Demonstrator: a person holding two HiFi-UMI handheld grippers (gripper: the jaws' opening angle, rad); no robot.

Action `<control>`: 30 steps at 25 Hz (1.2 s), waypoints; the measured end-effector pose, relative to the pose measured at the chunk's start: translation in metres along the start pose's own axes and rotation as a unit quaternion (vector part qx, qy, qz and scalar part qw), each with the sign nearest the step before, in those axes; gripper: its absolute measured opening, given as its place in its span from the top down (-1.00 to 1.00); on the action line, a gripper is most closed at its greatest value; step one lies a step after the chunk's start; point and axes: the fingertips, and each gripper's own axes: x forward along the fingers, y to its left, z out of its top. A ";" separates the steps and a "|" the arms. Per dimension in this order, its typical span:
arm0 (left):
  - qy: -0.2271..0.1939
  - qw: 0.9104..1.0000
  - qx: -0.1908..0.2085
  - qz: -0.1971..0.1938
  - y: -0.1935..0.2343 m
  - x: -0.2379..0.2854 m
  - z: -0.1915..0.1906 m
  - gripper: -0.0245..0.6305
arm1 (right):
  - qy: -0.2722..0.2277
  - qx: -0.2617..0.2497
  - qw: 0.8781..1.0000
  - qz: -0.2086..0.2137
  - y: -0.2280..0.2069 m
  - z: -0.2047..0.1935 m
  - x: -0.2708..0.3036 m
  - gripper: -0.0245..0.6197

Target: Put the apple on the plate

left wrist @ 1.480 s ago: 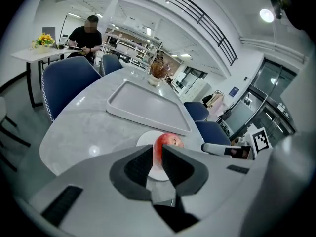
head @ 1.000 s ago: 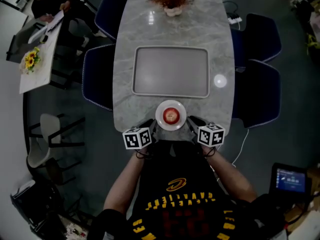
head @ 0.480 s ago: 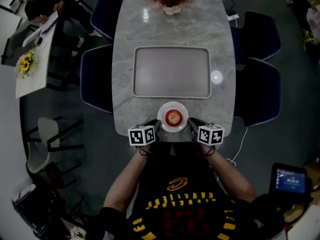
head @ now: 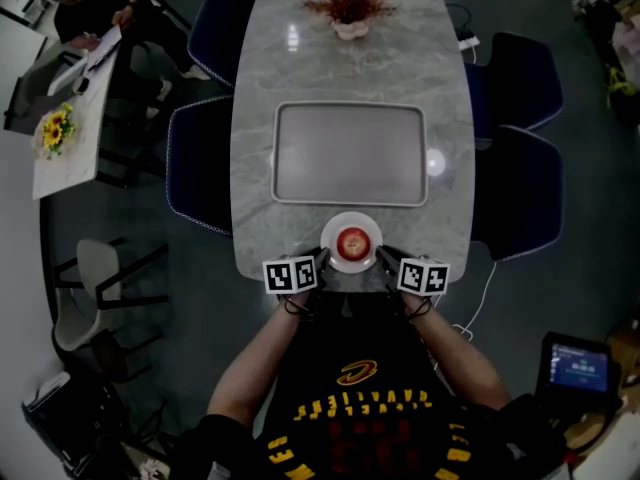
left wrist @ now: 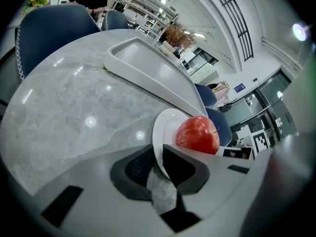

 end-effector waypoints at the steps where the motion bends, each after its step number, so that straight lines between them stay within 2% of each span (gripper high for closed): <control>1: 0.000 1.000 -0.007 -0.004 0.000 0.001 0.000 0.74 | -0.001 0.007 1.000 0.002 -0.001 0.000 0.000 0.78; 11: 0.009 1.000 -0.015 -0.020 -0.002 -0.005 0.005 0.74 | -0.009 0.054 0.998 0.021 0.006 0.005 -0.003 0.80; 17: -0.001 0.998 -0.036 -0.059 -0.010 -0.026 0.016 0.76 | -0.028 0.069 0.996 0.045 0.028 0.016 -0.017 0.80; 23: -0.010 0.996 -0.021 -0.090 -0.026 -0.048 0.036 0.78 | -0.058 0.089 0.992 0.061 0.048 0.028 -0.032 0.81; 30: -0.039 0.988 -0.028 -0.144 -0.043 -0.075 0.065 0.81 | -0.099 0.104 0.986 0.080 0.073 0.049 -0.046 0.82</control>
